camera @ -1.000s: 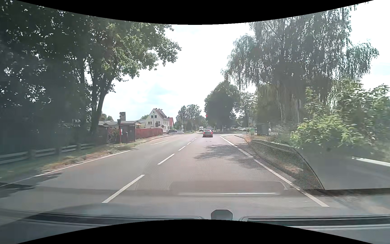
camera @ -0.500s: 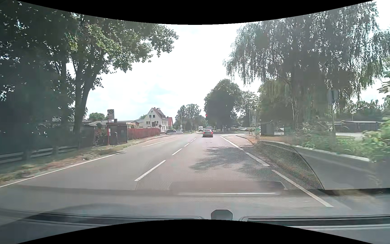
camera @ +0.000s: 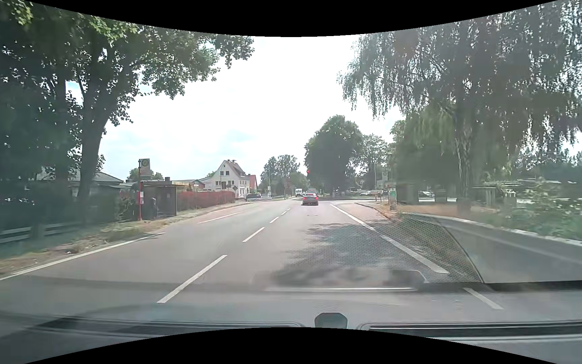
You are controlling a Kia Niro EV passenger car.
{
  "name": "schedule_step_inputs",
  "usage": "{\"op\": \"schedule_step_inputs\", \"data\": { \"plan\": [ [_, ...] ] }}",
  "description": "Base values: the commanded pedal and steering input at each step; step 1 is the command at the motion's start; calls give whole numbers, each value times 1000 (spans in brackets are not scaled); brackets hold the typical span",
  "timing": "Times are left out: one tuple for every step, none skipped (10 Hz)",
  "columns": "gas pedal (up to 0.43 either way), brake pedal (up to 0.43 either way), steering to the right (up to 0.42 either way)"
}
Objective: Follow the waypoints while adhering to traffic rules and regulations
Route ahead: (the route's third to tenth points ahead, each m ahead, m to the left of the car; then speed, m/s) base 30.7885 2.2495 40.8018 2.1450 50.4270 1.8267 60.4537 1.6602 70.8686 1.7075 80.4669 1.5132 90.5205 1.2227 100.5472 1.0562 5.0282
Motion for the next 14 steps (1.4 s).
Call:
{"op": "schedule_step_inputs", "data": {
  "plan": [
    [39,0,-1],
    [39,0,-1],
    [39,0,1],
    [39,0,2],
    [39,0,2],
    [39,0,2],
    [39,0,2],
    [39,0,3],
    [39,0,2],
    [39,0,2],
    [39,0,2],
    [39,0,2],
    [39,0,2],
    [39,0,2]
  ]
}}
